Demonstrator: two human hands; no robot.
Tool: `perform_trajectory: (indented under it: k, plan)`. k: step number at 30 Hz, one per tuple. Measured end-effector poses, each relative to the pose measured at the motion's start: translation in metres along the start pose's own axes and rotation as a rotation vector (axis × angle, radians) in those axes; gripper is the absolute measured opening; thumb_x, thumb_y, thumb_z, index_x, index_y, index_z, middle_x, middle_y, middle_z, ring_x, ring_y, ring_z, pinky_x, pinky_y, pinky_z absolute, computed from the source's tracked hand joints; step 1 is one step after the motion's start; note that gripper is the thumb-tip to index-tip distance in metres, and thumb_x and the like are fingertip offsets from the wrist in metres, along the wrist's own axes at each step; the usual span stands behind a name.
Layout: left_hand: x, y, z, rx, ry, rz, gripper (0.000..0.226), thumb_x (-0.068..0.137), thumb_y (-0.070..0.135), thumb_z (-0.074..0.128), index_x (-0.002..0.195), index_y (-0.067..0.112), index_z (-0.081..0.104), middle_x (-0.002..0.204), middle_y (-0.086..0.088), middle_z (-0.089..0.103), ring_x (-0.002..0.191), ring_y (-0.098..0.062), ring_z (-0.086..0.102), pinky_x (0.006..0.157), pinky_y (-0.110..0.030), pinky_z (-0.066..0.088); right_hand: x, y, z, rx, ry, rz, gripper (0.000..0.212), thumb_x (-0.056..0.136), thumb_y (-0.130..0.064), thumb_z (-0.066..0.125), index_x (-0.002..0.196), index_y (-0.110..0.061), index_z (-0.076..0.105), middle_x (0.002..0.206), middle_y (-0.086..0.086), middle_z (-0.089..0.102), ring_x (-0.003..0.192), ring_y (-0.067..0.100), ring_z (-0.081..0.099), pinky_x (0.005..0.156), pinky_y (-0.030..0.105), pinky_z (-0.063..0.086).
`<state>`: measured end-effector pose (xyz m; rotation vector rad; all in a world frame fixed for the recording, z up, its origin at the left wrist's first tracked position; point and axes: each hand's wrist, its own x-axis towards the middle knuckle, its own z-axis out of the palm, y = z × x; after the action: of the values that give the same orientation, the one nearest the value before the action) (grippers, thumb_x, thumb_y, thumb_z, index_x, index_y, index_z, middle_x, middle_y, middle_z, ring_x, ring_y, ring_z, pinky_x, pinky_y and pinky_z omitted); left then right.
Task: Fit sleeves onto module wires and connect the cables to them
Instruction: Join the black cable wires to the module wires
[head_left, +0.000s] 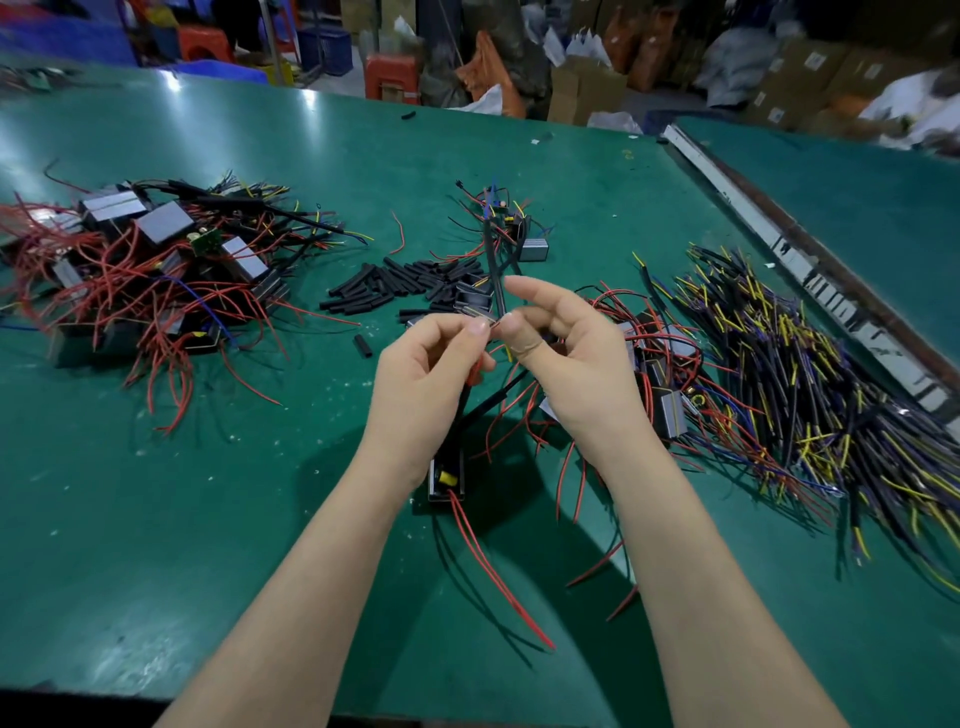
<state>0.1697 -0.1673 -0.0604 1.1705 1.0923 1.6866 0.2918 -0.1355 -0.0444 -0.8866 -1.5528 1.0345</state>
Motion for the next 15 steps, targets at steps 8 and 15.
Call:
perform_trajectory:
  k: [8,15]
  plan:
    - [-0.0014,0.0000,-0.0015,-0.007,-0.049,0.035,0.018,0.093,0.011,0.056,0.080,0.020,0.064,0.063,0.009,0.062,0.067,-0.012,0.053,0.068,-0.018,0.046,0.0008,-0.0017,-0.0062,0.078,-0.120,0.111,0.023,0.088,-0.013,0.064,0.103,-0.030,0.065,0.080,-0.012,0.070,0.082,0.000,0.062,0.086,0.017,0.045]
    - [-0.0017,-0.0014,-0.0016,0.079,-0.089,0.118,0.009,0.088,0.021,0.057,0.082,0.024,0.062,0.068,0.012,0.062,0.070,-0.008,0.055,0.071,-0.020,0.046,0.0003,-0.0062,-0.0090,0.128,-0.105,0.208,0.016,0.089,-0.034,0.058,0.099,-0.028,0.069,0.078,-0.015,0.071,0.080,-0.006,0.061,0.072,0.016,0.043]
